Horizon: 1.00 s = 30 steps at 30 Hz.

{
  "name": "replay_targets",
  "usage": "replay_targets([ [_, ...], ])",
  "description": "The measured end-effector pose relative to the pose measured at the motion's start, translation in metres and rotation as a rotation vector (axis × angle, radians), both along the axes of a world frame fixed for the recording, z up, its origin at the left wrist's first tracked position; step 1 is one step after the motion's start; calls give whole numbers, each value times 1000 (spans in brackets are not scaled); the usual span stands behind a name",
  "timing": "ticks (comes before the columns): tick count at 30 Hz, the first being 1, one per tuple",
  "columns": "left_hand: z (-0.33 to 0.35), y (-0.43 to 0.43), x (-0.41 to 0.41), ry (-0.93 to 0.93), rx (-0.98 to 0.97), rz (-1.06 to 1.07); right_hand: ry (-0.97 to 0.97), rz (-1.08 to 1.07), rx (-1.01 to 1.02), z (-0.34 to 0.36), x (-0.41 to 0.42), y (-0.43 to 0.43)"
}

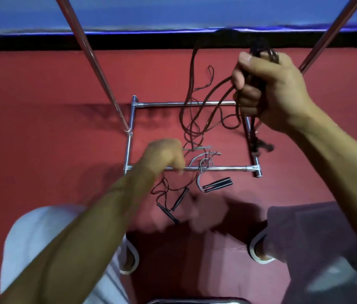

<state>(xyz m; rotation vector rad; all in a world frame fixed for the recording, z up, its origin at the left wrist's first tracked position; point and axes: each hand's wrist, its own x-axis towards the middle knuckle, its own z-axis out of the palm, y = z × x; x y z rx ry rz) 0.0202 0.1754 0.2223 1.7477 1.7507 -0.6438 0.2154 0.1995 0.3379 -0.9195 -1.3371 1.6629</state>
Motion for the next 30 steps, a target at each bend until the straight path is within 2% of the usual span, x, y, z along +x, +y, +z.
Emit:
replay_targets([
  [3, -53, -8, 17, -167, 1, 243, 129, 51, -36, 7, -2, -5],
  [6, -96, -12, 26, -352, 212, 502, 231, 152, -59, 14, 0, -7],
  [10, -108, 0, 21, -600, 532, 1003, 278, 257, -82, 19, 9, -6],
  [12, -102, 6, 17, -740, 525, 1200, 273, 282, -86, 19, 13, -6],
  [15, -98, 14, 11, -1068, 382, 1421, 258, 291, -90, 20, 16, -5],
  [20, -81, 15, 17, -1401, -16, 1483, 261, 287, -119, 18, 15, -6],
  [22, -75, 15, 19, -1505, -114, 1481, 267, 299, -130, 17, 12, -8],
  [24, -75, 19, 22, -1549, -131, 1486, 273, 310, -134, 17, 11, -9],
  [26, -73, 23, 27, -1460, -47, 1380, 272, 311, -134, 19, 10, -9],
  [28, -73, 23, 32, -1296, 95, 1261, 251, 296, -121, 19, 11, -7],
  [30, -76, 20, 29, -1219, 119, 1217, 223, 277, -104, 20, 13, -6],
])
